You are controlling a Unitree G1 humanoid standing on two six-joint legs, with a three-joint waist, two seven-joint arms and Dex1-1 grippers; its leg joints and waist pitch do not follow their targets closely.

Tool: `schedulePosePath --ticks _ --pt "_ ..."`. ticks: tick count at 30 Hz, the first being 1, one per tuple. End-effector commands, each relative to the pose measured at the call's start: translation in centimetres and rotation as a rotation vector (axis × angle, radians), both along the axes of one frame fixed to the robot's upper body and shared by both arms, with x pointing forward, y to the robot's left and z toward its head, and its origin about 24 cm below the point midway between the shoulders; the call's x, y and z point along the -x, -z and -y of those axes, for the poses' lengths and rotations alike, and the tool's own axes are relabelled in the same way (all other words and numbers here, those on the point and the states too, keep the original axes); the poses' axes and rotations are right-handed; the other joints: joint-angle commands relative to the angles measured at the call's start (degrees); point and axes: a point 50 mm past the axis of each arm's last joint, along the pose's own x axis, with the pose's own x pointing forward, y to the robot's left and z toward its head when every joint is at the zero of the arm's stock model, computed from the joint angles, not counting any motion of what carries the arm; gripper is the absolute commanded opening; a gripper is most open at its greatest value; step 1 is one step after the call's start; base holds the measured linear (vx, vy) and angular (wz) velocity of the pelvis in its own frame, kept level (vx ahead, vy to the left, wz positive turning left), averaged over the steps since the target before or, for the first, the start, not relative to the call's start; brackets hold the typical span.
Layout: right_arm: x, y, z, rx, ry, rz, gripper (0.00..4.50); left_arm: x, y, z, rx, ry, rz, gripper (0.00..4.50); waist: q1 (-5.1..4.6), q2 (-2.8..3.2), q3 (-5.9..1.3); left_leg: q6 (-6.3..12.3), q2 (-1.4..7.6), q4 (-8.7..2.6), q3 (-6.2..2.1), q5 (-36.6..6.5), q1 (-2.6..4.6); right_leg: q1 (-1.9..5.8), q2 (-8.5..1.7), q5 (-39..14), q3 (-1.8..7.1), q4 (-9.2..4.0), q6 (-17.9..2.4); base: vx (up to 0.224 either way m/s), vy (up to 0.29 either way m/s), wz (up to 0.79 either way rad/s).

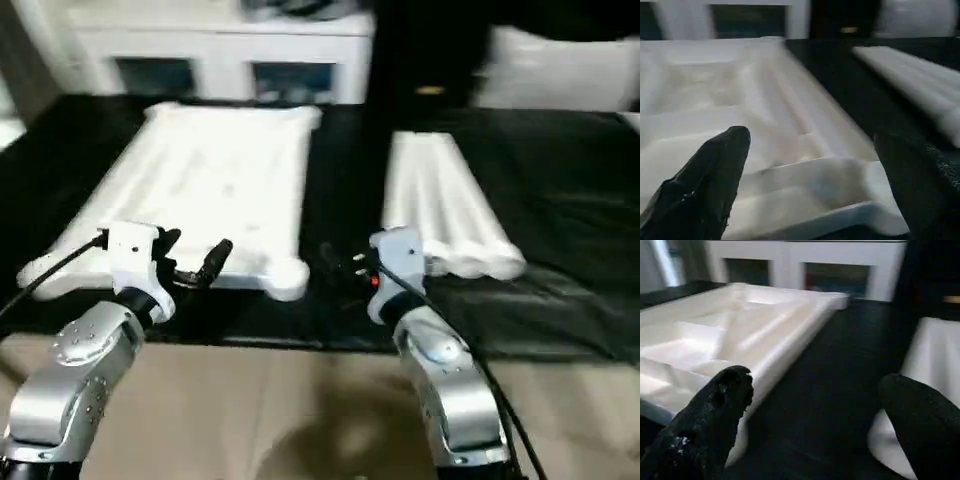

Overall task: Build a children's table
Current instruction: Move to table

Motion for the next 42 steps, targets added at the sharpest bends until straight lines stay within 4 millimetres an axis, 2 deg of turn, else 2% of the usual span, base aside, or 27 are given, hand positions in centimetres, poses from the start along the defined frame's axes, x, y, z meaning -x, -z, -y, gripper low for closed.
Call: schedulePosePath --ticks 1,3,6,7,9,14,18,19,20,21,22,23,24,25,26,27,28,29,31,32,33,34,35,36,37,38,42 --pt "0.1 -0.5 0.2 -0.009 0.007 0.010 4.50 0.2 0.4 0.2 0.006 -0.001 -0.014 4.42 0.18 -0.52 -1.72 -2.61 0.89 -6.67 -2.60 -16.2 -2.07 2.58 -4.01 -23.4 0.42 -5.70 -0.9 -0.040 0.010 -0.38" --pt "0.3 -0.5 0.1 -0.005 -0.008 0.006 4.50 0.4 0.4 0.0 0.014 -0.019 -0.015 4.42 -0.82 -0.83 -2.61 -1.59 1.57 -6.62 -3.10 -15.3 -1.25 3.36 -5.22 -21.5 -0.53 -5.31 -2.8 -0.015 0.001 -0.19" --pt "0.3 -0.4 0.0 -0.003 -0.024 0.006 4.50 0.6 0.3 -0.1 0.016 -0.026 -0.012 4.42 -1.61 -1.07 -1.81 1.21 1.01 -6.39 -2.16 -22.7 1.50 2.87 -4.82 -31.4 -1.63 -6.82 -7.3 0.000 0.000 0.00" --pt "0.3 -0.4 0.0 -0.005 -0.027 0.006 4.50 0.6 0.3 -0.1 0.016 -0.027 -0.011 4.42 -1.61 -1.92 -1.80 2.14 0.76 -6.29 -1.95 -23.0 1.82 3.12 -4.62 -32.8 -1.59 -7.08 -8.2 0.062 -0.027 0.07" --pt "0.3 -0.5 -0.2 -0.016 -0.045 0.005 4.50 1.1 0.3 -0.5 0.015 -0.043 -0.014 4.42 -1.01 -1.83 -1.72 4.19 0.56 -6.41 -1.96 -19.7 1.71 4.33 -5.15 -33.4 -0.95 -7.35 -10.7 0.000 0.000 0.00" --pt "0.1 -0.8 -0.5 -0.005 -0.070 0.021 4.50 1.1 0.1 -0.8 0.001 -0.057 -0.001 4.42 0.18 -1.82 -3.03 8.58 -0.39 -6.37 -1.50 -5.1 1.22 7.79 -4.38 -7.4 -1.15 -5.20 -20.1 0.097 0.002 0.05" --pt "-0.1 -0.9 -0.6 -0.006 -0.086 0.028 4.50 1.0 -0.1 -0.8 -0.019 -0.048 0.009 4.42 0.43 -1.26 -3.31 13.22 -0.35 -6.19 -1.85 3.3 2.42 7.69 -4.05 5.1 -2.48 -3.30 -21.9 0.106 0.037 0.09" --pt "-0.1 -0.9 -0.6 -0.007 -0.087 0.028 4.50 1.0 -0.2 -0.8 -0.021 -0.046 0.011 4.42 0.15 0.07 -3.66 9.48 1.05 -6.22 -0.18 1.7 7.26 4.92 -2.53 1.9 -1.79 -3.03 -21.2 0.198 0.025 -0.11" --pt "-0.1 -0.9 -0.5 -0.011 -0.088 0.029 4.50 0.9 -0.3 -0.8 -0.027 -0.041 0.015 4.42 -0.22 -0.88 -2.19 3.08 3.96 -8.12 -0.14 -2.4 10.88 1.08 -2.89 -1.6 -4.01 -1.08 -17.9 0.197 0.018 -0.35" --pt "-0.1 -0.9 -0.5 -0.012 -0.087 0.028 4.50 0.9 -0.3 -0.8 -0.027 -0.041 0.015 4.42 -0.40 -1.63 -1.92 3.62 3.21 -8.05 -0.28 -2.1 10.03 1.57 -3.68 1.0 -4.16 -0.91 -17.6 0.197 0.018 -0.35" --pt "-0.1 -0.9 -0.4 -0.008 -0.085 0.030 4.50 0.9 -0.3 -0.8 -0.028 -0.040 0.016 4.42 -0.35 -2.11 -1.80 3.57 1.09 -7.38 0.97 -2.2 8.35 3.85 -3.93 3.0 -2.86 -1.46 -17.9 0.102 0.039 -0.28" --pt "-0.1 -0.9 -0.4 -0.003 -0.084 0.031 4.50 0.8 -0.3 -0.8 -0.029 -0.039 0.016 4.42 3.01 -2.70 -3.34 7.32 -3.68 -2.27 -0.10 -2.8 0.93 12.30 -7.62 10.8 3.19 -3.02 -20.0 0.098 0.060 -0.07" --pt "-0.1 -0.9 -0.4 0.002 -0.082 0.031 4.50 0.8 -0.4 -0.7 -0.028 -0.034 0.016 4.42 3.67 -2.91 -3.44 6.95 -1.32 3.27 -4.17 -2.2 -5.22 16.27 -12.25 19.1 7.23 -4.12 -27.4 0.098 0.060 -0.07" --pt "-0.1 -0.9 -0.3 0.005 -0.080 0.031 4.50 0.7 -0.4 -0.7 -0.027 -0.028 0.016 4.42 5.10 -1.97 -4.03 2.30 0.77 5.20 -6.76 -0.3 -8.85 16.98 -12.45 35.7 7.44 -2.52 -29.3 0.075 0.082 0.01" --pt "-0.1 -0.8 -0.3 0.006 -0.079 0.031 4.50 0.7 -0.3 -0.8 -0.029 -0.025 0.015 4.42 4.82 -1.47 -3.94 0.19 1.32 3.40 -7.49 2.6 -9.33 16.19 -10.37 40.7 4.55 -0.80 -27.9 -0.110 0.085 0.00" --pt "-0.1 -0.8 -0.3 0.006 -0.079 0.031 4.50 0.7 -0.3 -0.8 -0.029 -0.025 0.015 4.42 3.62 1.13 -3.86 -0.61 1.08 -3.30 -6.62 13.0 -4.69 10.72 -2.93 33.3 -3.56 1.08 -19.0 -0.110 0.085 0.00" --pt "-0.1 -0.8 -0.3 0.005 -0.078 0.031 4.50 0.7 -0.3 -0.8 -0.031 -0.023 0.015 4.42 2.58 4.06 -3.89 1.23 3.48 -5.03 -9.61 12.4 -0.41 5.41 -0.92 16.0 -7.00 4.15 -13.4 -0.095 0.052 -0.11" --pt "-0.1 -0.8 -0.3 0.006 -0.079 0.032 4.50 0.6 -0.3 -0.7 -0.033 -0.021 0.014 4.42 -0.34 3.13 -3.50 12.76 9.35 -5.77 -13.61 11.2 4.68 -0.46 -3.40 -8.6 -7.18 7.08 -6.9 0.080 0.027 0.07" --pt "-0.1 -0.8 -0.4 0.008 -0.080 0.034 4.50 0.6 -0.4 -0.8 -0.040 -0.016 0.015 4.42 0.13 2.67 -2.54 18.21 8.27 -6.44 -11.10 1.5 2.81 -0.48 -4.74 -6.7 -7.70 7.57 -3.1 0.077 0.024 0.12" --pt "-0.2 -0.9 -0.4 0.008 -0.080 0.036 4.50 0.5 -0.3 -0.8 -0.050 -0.007 0.004 4.42 -0.04 0.34 -1.99 21.25 4.95 -6.05 -8.83 -0.8 2.27 -0.26 -5.70 0.5 -7.04 3.28 -3.8 0.000 0.000 0.00" --pt "-0.2 -0.9 -0.4 0.008 -0.079 0.036 4.50 0.5 -0.2 -0.7 -0.053 -0.004 -0.002 4.42 0.42 -1.08 -1.92 19.63 2.83 -4.65 -6.96 -2.1 0.83 1.21 -7.19 3.2 -5.38 -0.36 -4.8 0.000 0.000 0.00" --pt "-0.3 -0.8 -0.3 0.007 -0.079 0.032 4.50 0.5 -0.1 -0.7 -0.057 0.007 -0.010 4.42 2.21 -2.13 -2.39 15.03 -1.36 -1.68 -5.22 0.1 -2.37 5.27 -10.74 0.8 -1.16 -3.31 -7.7 0.025 -0.070 0.05" --pt "-0.4 -0.8 -0.3 0.006 -0.078 0.030 4.50 0.5 -0.1 -0.6 -0.059 0.015 -0.015 4.42 2.58 -2.90 -2.59 12.79 -1.37 -1.10 -5.53 2.6 -3.51 6.95 -12.23 0.2 -0.11 -4.13 -8.9 0.039 -0.100 0.04" --pt "-0.4 -0.8 -0.3 0.013 -0.089 0.029 4.50 0.6 0.1 -0.4 -0.072 0.057 -0.031 4.42 3.11 -2.87 -3.82 8.77 -0.93 -2.05 -5.99 10.8 -3.95 7.93 -10.71 11.3 -0.82 -1.50 -9.0 0.039 -0.100 0.04" --pt "-0.5 -0.8 -0.3 0.015 -0.093 0.028 4.50 0.7 0.2 -0.3 -0.077 0.074 -0.038 4.42 2.74 -3.19 -3.87 7.58 -0.97 -2.67 -5.88 15.2 -3.92 7.60 -9.20 20.0 -1.66 -0.52 -8.7 0.053 -0.087 0.01" --pt "-0.6 -0.7 -0.3 0.026 -0.114 0.017 4.50 1.0 0.7 0.0 -0.091 0.158 -0.069 4.42 2.05 -1.95 -3.84 5.13 -0.95 -2.65 -5.58 22.4 -2.94 6.00 -6.84 34.3 -3.32 0.61 -9.5 0.031 -0.070 0.02" --pt "-0.9 -0.8 0.0 0.009 -0.171 0.008 4.50 1.1 1.1 -0.4 -0.172 0.312 -0.107 4.42 1.41 -0.86 -3.02 0.54 0.72 -4.37 -5.54 8.7 -1.99 5.67 -6.93 16.7 -4.09 -1.33 -12.4 0.009 -0.031 0.00"
